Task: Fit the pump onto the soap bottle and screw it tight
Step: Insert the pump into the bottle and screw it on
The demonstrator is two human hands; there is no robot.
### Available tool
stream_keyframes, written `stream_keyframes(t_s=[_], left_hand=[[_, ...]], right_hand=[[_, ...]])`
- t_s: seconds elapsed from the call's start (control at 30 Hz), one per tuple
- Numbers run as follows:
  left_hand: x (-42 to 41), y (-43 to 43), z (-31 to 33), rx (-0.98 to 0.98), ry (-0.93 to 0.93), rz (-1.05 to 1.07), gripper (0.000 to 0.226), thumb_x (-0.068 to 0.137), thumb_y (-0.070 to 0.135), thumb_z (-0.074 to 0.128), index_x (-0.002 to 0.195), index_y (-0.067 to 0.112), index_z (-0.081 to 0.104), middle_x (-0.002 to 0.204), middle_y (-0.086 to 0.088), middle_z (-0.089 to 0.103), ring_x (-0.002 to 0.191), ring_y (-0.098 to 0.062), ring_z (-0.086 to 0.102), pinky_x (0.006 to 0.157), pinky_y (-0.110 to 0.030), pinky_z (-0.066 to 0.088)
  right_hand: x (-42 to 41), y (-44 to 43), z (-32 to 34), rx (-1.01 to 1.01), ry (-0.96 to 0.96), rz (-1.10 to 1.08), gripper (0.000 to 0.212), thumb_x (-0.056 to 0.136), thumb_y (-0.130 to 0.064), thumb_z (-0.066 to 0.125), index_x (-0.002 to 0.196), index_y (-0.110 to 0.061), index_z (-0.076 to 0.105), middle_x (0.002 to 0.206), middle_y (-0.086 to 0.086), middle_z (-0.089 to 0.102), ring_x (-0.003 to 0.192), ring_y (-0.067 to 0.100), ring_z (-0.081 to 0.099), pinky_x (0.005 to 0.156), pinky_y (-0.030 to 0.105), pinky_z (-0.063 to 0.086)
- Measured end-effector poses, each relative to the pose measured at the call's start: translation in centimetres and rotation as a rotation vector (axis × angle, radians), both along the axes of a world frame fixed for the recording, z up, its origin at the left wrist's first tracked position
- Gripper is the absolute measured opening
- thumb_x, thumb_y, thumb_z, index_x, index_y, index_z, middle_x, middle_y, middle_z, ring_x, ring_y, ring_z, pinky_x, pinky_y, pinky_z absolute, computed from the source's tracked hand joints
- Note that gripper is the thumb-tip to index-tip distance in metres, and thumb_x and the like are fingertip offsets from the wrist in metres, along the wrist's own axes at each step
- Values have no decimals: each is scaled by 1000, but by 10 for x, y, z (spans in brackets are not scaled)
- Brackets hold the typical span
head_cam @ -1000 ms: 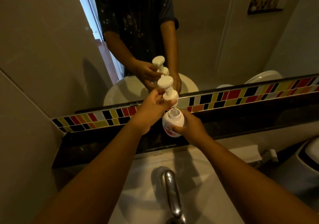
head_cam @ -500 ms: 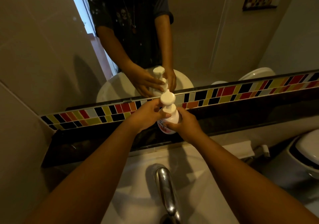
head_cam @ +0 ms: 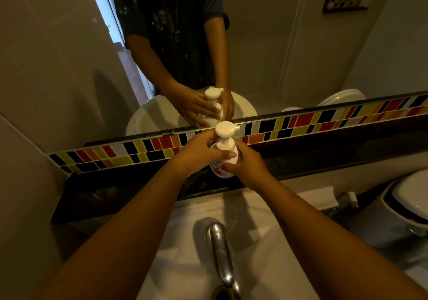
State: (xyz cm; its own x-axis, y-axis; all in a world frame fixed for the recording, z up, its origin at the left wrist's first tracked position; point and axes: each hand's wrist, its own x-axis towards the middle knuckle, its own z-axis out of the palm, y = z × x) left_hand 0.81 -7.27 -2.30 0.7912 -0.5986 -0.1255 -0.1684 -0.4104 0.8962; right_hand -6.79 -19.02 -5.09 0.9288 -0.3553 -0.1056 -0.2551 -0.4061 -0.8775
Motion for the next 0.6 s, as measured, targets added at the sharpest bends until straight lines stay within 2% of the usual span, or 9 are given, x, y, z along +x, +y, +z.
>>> stream_keyframes(t_s=[0.13, 0.23, 0.3, 0.43, 0.53, 0.6], left_hand=[[-5, -14, -6, -11, -33, 48, 70, 79, 26, 76, 141, 17, 44, 142, -7, 53, 131, -26, 48, 97, -33, 40], [-1, -10, -5, 0, -60, 82, 73, 76, 28, 79, 139, 18, 45, 141, -6, 54, 129, -27, 51, 103, -43, 44], [2, -2, -2, 15, -90, 75, 70, 75, 25, 80, 136, 17, 47, 138, -5, 54, 125, -25, 53, 102, -46, 47], [11, 17, 0, -3, -56, 41, 54, 79, 17, 76, 129, 15, 56, 128, -4, 63, 118, -21, 60, 99, -42, 50], [10, 18, -1, -11, -65, 13, 57, 80, 19, 75, 134, 18, 56, 133, -2, 62, 122, -19, 58, 103, -44, 47], [5, 11, -2, -20, -71, 7, 63, 78, 19, 77, 136, 18, 54, 137, -3, 60, 126, -20, 55, 103, -40, 46]], right_hand=[[0, 1, -2, -22, -21, -29, 60, 75, -28, 75, 129, -16, 51, 129, 11, 60, 119, 28, 56, 100, 47, 47], [0, 2, -3, -23, -18, -29, 62, 74, -30, 75, 129, -17, 50, 131, 10, 59, 120, 28, 55, 100, 50, 46], [0, 1, -4, -23, -19, -24, 61, 75, -27, 75, 129, -17, 50, 131, 10, 58, 121, 28, 55, 100, 50, 47], [1, -1, -5, -25, -15, -23, 62, 75, -25, 75, 131, -17, 47, 134, 10, 56, 123, 28, 53, 102, 48, 45], [0, -1, -6, -18, -33, -13, 63, 75, -25, 75, 131, -17, 47, 134, 10, 56, 123, 28, 53, 101, 48, 46], [0, -2, -7, -12, -47, -13, 63, 74, -25, 75, 131, -16, 48, 132, 11, 57, 121, 27, 54, 100, 47, 47]])
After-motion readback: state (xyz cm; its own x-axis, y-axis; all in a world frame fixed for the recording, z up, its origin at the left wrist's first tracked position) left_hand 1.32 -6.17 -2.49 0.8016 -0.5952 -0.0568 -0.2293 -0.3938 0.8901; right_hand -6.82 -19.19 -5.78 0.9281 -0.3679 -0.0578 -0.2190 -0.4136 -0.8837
